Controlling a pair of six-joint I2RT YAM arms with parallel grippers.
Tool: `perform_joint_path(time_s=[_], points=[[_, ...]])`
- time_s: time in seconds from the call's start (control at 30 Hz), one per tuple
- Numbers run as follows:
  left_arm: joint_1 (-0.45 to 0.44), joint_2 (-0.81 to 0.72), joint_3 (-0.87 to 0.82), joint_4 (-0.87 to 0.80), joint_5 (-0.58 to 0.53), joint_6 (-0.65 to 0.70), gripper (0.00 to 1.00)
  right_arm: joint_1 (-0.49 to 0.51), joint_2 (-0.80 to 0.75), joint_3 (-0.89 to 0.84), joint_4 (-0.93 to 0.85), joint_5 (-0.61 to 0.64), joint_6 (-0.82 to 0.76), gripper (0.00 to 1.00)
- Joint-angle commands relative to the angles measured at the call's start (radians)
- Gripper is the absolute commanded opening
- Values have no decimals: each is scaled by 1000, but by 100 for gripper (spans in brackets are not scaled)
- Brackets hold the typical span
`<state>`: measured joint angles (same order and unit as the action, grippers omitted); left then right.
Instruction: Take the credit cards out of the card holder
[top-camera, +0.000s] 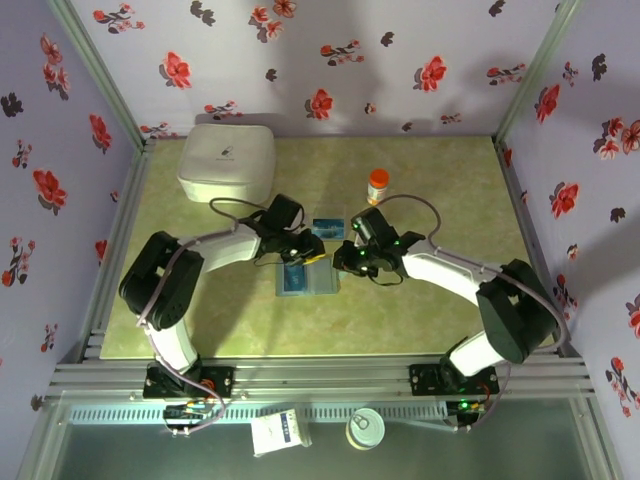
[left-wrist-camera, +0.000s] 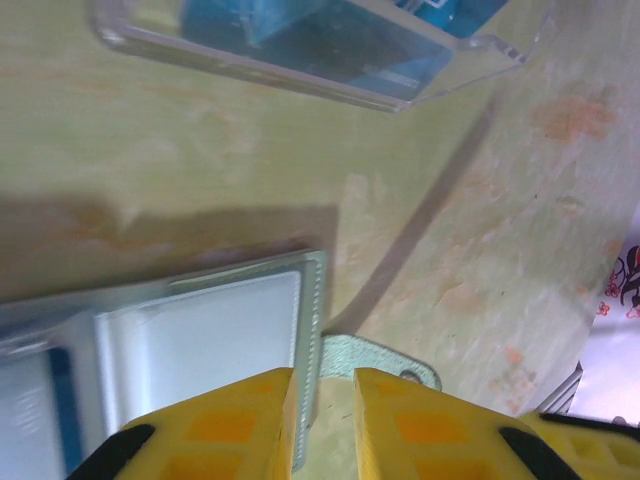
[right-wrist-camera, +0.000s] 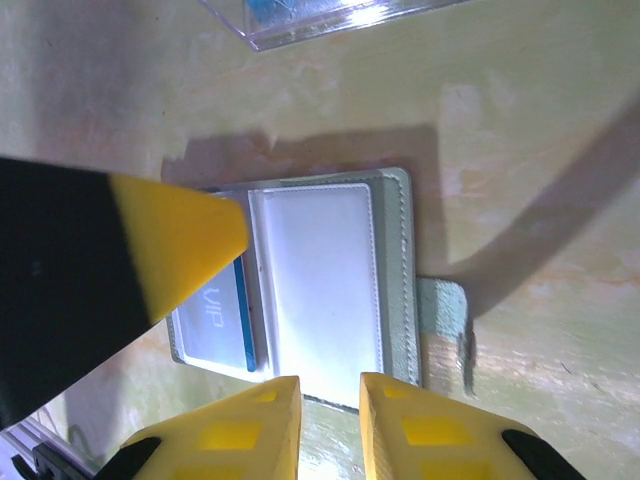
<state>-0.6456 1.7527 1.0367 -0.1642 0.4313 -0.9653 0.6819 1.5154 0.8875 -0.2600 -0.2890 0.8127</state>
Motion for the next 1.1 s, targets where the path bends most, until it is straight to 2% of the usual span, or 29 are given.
perform_joint_path(time_s=[0.0,0.5,1.07], points=[[34,-79,-56,-28,16,31,21,23,45,65,15,-15,9,23],[183,-343,-330,-22,21,44,20,136,313,304,1,-49,11,23],[185,-225,-332,38,56,46,10,146,347,278,21,-58,16,24]])
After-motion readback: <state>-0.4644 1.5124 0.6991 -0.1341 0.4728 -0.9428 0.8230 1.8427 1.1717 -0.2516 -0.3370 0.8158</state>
